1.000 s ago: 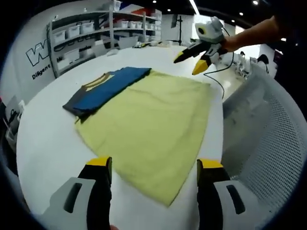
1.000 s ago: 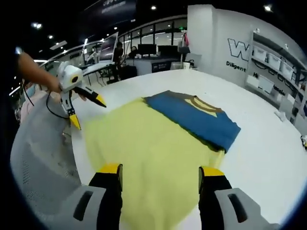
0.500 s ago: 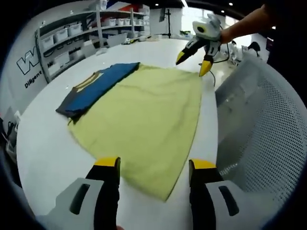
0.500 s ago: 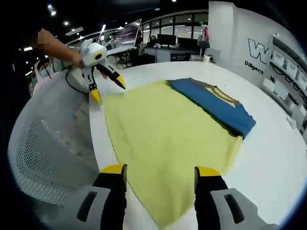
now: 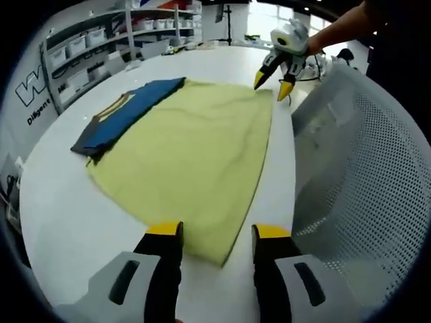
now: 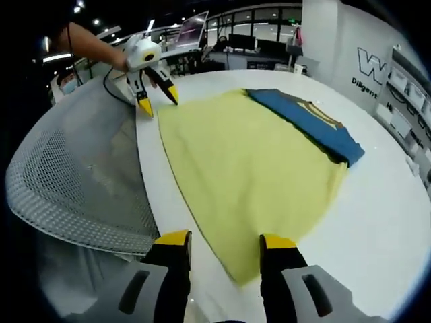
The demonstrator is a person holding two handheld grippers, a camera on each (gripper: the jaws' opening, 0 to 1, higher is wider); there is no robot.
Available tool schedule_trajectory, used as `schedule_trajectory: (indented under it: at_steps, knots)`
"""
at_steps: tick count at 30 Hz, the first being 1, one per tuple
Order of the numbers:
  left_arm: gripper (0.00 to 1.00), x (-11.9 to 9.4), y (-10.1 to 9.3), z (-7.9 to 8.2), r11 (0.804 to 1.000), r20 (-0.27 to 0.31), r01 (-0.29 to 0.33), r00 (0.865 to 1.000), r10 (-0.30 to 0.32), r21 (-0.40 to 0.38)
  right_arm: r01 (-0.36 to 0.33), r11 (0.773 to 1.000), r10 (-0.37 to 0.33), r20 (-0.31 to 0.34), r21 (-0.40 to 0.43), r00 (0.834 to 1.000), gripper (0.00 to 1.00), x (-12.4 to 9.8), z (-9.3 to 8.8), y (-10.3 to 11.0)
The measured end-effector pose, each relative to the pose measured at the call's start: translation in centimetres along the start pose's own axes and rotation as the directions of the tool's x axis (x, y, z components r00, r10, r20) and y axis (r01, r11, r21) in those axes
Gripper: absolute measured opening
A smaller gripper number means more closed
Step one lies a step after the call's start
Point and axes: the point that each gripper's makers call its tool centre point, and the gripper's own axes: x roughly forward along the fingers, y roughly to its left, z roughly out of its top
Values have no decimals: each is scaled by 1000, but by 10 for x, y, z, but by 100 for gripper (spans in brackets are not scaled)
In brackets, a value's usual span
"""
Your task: Fold the garment on the visible template until the final outline fits inside the template.
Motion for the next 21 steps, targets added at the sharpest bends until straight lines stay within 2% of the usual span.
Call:
schedule_trajectory:
  at_steps: [4,8,12,15,21]
  knots:
    - [36,3,-2,-5,1000,-24,4,1000,-3,10,-2,1000,1,-27,-21,1000,29,2,-7,-1]
    - [35,4,-3,-3,1000,-21,9,1000,-10,-10,-6,999,4,-52,-52,999,22,3,-13,0]
    - [33,4,-1,-3,1000,-22,3,1000,-4,-12,-5,999,2,-44,-53,999,14,6,-10,-2]
    - [30,4,2,-3,1000,-24,-4,1000,3,-29,-12,998,9,-48,-66,999,12,6,-9,-3]
    - [22,5,1,-2,998,-14,-10,1000,9,-55,-8,993,0,-66,-119,998,0,5,-12,-5]
